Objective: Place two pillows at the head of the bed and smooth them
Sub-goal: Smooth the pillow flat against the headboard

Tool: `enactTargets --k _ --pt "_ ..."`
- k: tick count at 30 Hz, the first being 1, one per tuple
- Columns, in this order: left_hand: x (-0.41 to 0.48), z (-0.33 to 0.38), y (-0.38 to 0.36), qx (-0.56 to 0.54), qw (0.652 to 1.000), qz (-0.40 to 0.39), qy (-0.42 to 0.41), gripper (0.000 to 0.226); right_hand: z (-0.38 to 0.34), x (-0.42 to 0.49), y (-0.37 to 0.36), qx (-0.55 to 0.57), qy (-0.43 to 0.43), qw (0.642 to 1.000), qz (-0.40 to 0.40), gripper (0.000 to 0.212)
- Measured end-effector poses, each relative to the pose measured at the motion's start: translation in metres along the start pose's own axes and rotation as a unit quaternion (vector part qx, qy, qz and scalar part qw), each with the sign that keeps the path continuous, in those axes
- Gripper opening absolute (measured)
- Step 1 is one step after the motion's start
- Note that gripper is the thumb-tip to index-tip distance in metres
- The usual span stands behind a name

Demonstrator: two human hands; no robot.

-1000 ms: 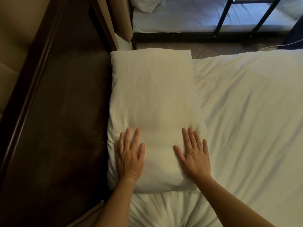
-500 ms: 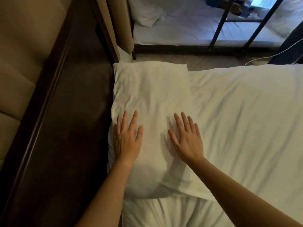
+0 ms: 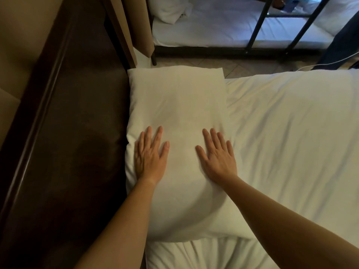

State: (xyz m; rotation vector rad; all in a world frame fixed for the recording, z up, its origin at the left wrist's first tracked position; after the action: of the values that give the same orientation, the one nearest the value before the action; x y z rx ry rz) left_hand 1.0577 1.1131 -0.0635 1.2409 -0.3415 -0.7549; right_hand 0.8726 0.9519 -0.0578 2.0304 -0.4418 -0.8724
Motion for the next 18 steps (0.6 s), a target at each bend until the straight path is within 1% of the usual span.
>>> enactTargets --k 6,13,18 --pt "-0.007 -0.013 0.0 -0.02 1.0 0.0 0.023 0.065 0.013 -0.009 0.001 0.007 -0.011 1.0 -0.007 0.071" --pt "-0.006 -0.027 -0.004 -0.031 0.998 -0.007 0.05 0.066 0.024 -0.009 0.003 -0.016 -0.011 1.0 -0.012 0.072" --pt "-0.008 -0.022 0.001 -0.025 0.998 -0.027 0.054 0.068 0.037 -0.016 0.004 -0.015 -0.04 0.998 -0.035 0.074"
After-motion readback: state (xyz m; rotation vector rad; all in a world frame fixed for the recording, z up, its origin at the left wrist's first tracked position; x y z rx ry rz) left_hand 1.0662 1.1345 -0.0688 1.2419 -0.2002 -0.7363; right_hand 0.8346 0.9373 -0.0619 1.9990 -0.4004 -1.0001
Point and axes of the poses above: each hand's wrist, its own x-axis towards the middle knuckle, its own y-axis out of the back of the hand, z = x × y, the point moved 6 cm from there along x, towards the middle knuckle, and after that the axes turned 11 degrees about -z, right-handed, at the moved point
